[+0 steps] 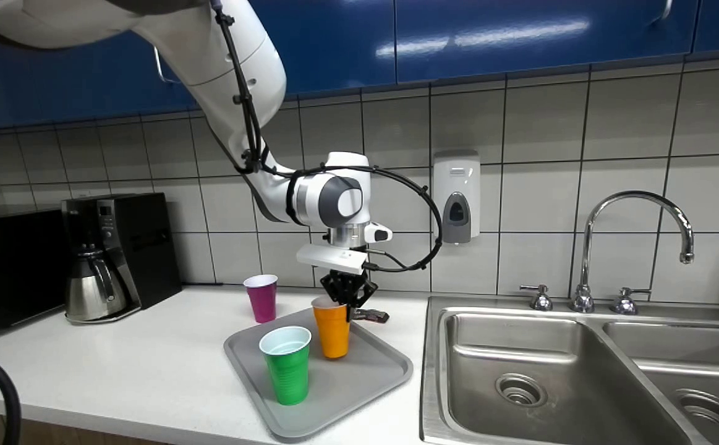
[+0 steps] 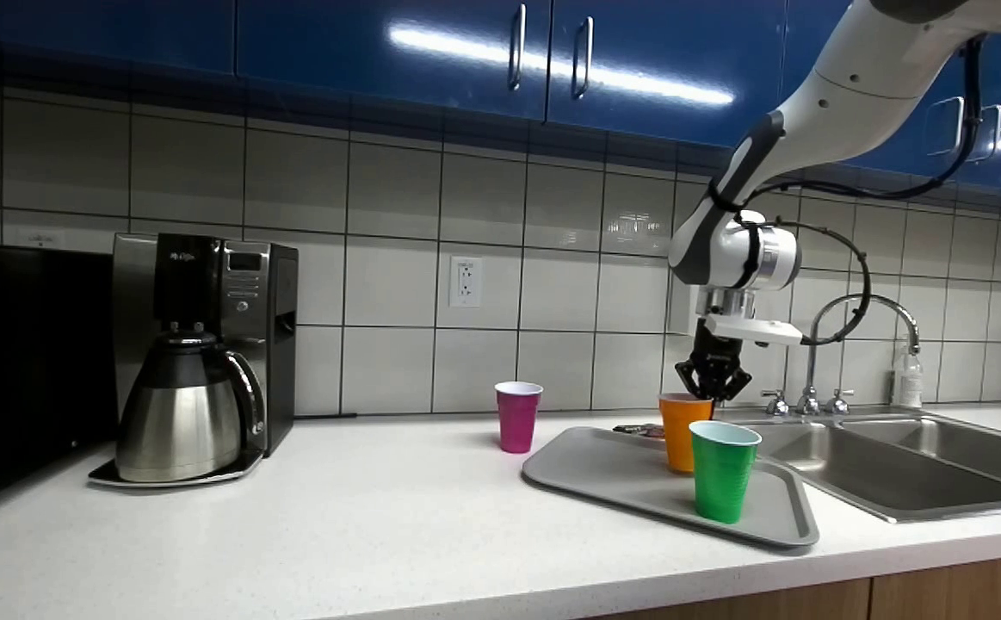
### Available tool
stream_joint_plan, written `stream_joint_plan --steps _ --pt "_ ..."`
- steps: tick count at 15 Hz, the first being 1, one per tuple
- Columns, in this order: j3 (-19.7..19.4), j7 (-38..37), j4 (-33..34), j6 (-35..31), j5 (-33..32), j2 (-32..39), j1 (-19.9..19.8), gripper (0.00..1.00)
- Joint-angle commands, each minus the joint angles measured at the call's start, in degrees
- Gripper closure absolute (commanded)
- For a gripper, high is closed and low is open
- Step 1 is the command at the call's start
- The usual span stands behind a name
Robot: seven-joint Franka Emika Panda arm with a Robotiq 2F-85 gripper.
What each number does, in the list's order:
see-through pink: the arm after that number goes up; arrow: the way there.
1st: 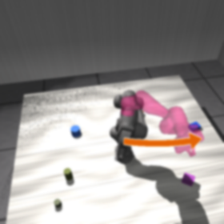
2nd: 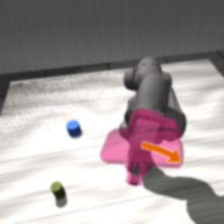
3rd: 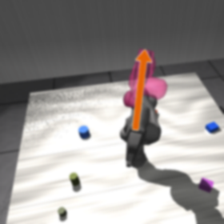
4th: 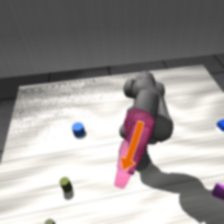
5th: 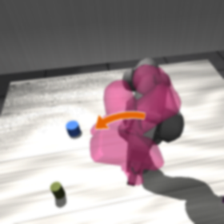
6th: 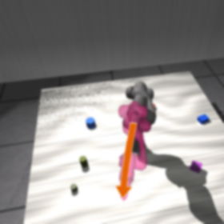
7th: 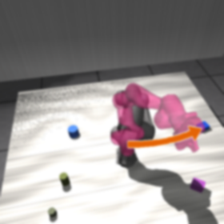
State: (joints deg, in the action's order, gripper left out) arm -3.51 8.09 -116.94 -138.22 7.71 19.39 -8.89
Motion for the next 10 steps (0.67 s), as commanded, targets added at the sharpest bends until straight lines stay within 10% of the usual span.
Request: stream_joint_plan --steps 1,2,10 --pt "0.01 1.57 -1.83 -1.41 -0.86 -1.44 -0.08 0.99" --pt "0.00 1.60 -1.92 -1.45 -1.07 -1.48 -0.05 0.72" --pt "0.50 4.11 -2.30 0.78 -0.49 -2.71 -0.39 0.21"
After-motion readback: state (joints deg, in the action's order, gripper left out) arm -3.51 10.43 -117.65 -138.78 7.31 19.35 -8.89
